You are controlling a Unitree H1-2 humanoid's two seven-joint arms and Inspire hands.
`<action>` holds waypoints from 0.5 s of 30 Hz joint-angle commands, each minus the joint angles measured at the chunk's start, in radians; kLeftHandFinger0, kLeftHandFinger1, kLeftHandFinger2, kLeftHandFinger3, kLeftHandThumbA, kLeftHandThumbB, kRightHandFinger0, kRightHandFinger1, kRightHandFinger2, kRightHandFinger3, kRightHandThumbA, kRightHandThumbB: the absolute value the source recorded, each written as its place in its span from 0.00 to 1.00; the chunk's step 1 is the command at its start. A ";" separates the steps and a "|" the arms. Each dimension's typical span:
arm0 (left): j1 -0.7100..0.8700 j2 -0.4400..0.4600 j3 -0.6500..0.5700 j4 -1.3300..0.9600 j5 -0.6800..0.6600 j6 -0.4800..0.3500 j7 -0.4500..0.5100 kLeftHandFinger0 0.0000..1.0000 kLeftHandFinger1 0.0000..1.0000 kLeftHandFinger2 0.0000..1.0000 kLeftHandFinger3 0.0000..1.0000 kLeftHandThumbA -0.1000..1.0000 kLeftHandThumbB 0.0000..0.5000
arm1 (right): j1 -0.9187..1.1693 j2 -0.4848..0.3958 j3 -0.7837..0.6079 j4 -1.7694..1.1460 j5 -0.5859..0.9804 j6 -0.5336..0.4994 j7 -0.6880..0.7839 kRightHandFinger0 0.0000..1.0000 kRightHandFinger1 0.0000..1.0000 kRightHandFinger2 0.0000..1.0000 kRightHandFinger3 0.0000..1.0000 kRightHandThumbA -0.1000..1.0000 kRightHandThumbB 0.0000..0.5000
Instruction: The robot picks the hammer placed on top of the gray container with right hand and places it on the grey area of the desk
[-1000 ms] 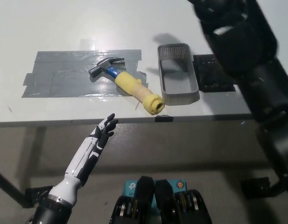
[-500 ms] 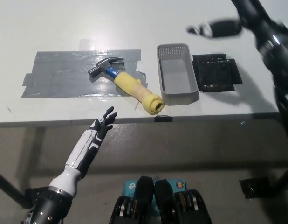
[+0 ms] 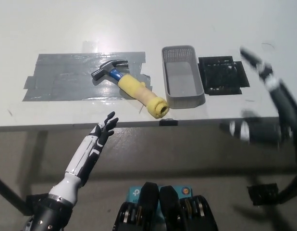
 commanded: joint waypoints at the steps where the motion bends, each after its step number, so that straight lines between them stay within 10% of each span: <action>1: 0.034 -0.015 0.022 -0.028 -0.016 -0.052 0.031 1.00 1.00 1.00 1.00 1.00 0.40 | 0.105 0.107 -0.027 0.010 0.102 -0.152 -0.083 1.00 1.00 1.00 1.00 1.00 0.41; 9: 0.085 -0.012 0.035 -0.058 -0.021 -0.057 0.023 1.00 1.00 1.00 1.00 1.00 0.36 | 0.147 0.186 -0.006 0.265 0.008 -0.215 -0.112 1.00 1.00 1.00 1.00 0.91 0.47; 15: 0.102 -0.011 0.039 -0.062 -0.021 -0.052 0.013 1.00 1.00 1.00 1.00 1.00 0.34 | 0.167 0.176 -0.002 0.335 0.033 -0.247 -0.099 1.00 1.00 1.00 1.00 0.87 0.32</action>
